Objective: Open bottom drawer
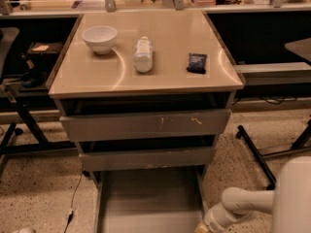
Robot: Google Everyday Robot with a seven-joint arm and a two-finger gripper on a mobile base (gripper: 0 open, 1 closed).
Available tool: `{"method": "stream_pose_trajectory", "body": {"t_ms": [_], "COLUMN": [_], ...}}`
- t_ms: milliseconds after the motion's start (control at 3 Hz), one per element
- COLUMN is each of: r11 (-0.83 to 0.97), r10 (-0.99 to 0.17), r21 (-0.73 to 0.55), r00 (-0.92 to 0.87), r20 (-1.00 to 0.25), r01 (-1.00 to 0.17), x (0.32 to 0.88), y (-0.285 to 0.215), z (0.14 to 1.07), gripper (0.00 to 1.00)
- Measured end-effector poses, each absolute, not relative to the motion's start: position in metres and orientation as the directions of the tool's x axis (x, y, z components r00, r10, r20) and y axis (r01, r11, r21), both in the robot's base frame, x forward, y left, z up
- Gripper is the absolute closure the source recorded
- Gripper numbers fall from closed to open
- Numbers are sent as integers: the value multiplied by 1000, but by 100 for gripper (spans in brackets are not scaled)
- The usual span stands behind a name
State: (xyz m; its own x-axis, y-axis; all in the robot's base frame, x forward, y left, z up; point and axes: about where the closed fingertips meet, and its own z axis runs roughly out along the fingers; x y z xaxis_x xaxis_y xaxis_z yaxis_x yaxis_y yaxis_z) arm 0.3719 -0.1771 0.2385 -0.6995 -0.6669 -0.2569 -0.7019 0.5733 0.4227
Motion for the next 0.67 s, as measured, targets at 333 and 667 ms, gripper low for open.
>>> {"method": "stream_pose_trajectory", "body": {"t_ms": [333,667], "r11": [778,787], "r10": [-483,-488], "r21": [315,291], "r00": [-839,-837], "r20": [-252,-247], "r01": [-543,-544], "x": [346,327], "y": [-253,-259], "z": [293,321], "gripper": [100,82]}}
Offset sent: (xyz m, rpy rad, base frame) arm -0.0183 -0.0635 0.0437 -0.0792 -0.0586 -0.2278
